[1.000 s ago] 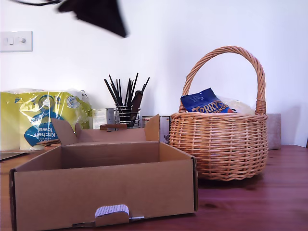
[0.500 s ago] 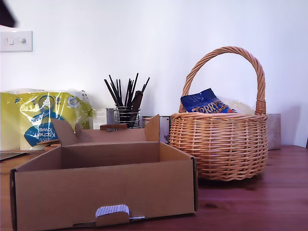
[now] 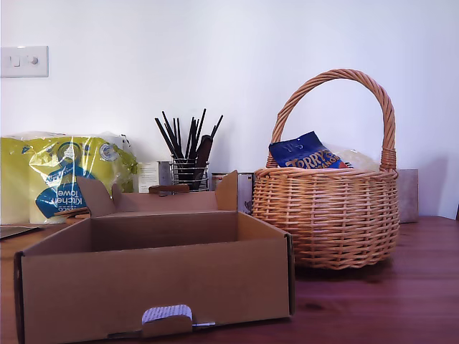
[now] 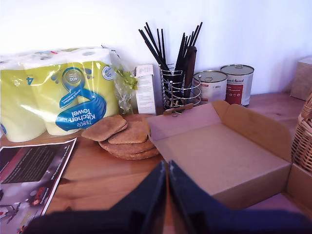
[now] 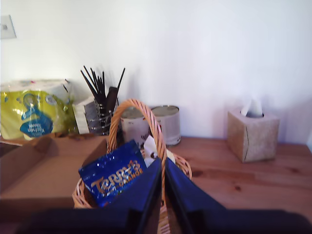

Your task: Move the bags of Easter eggs from the cardboard box on the left into the woven basket on the right side.

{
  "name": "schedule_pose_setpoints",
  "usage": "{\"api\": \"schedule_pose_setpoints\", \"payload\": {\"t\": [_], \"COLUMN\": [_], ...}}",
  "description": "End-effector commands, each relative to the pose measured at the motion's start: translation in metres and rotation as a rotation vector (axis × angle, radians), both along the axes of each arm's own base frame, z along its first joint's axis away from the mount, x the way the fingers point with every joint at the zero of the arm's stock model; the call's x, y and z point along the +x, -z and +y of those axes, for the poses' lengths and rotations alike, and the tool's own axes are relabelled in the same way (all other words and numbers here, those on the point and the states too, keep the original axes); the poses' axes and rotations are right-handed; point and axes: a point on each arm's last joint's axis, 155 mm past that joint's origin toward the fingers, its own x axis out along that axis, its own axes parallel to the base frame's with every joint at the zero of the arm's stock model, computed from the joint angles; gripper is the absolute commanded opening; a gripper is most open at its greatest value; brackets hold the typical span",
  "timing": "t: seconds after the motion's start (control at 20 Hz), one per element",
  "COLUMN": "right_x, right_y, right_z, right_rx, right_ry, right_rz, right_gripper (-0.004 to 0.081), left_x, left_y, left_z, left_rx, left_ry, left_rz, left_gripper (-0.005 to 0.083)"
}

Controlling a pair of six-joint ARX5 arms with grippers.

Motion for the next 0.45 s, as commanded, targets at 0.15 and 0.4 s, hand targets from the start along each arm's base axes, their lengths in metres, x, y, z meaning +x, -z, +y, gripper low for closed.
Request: {"api": "schedule_pose_setpoints", "payload": {"t": [0.15, 0.4], "right_x": [0.0, -0.007], "right_y": [0.034, 0.071], "right_z": [-0.002, -0.003], "right_rx": [-0.016, -0.044], "right_ry": [0.009, 0.009], "right_rz": [0.128, 0.275], "right_gripper": [-0.0012, -0.0012], "left_x": [-0.001, -0.002], "left_y": [0.014, 0.021], "left_z": [0.0, 0.001], "left_rx": [0.014, 0.026], "left_ry": [0.001, 0.0], "left_rz": [0.046, 0.074], "left_gripper": [-0.0023, -0.0023]}}
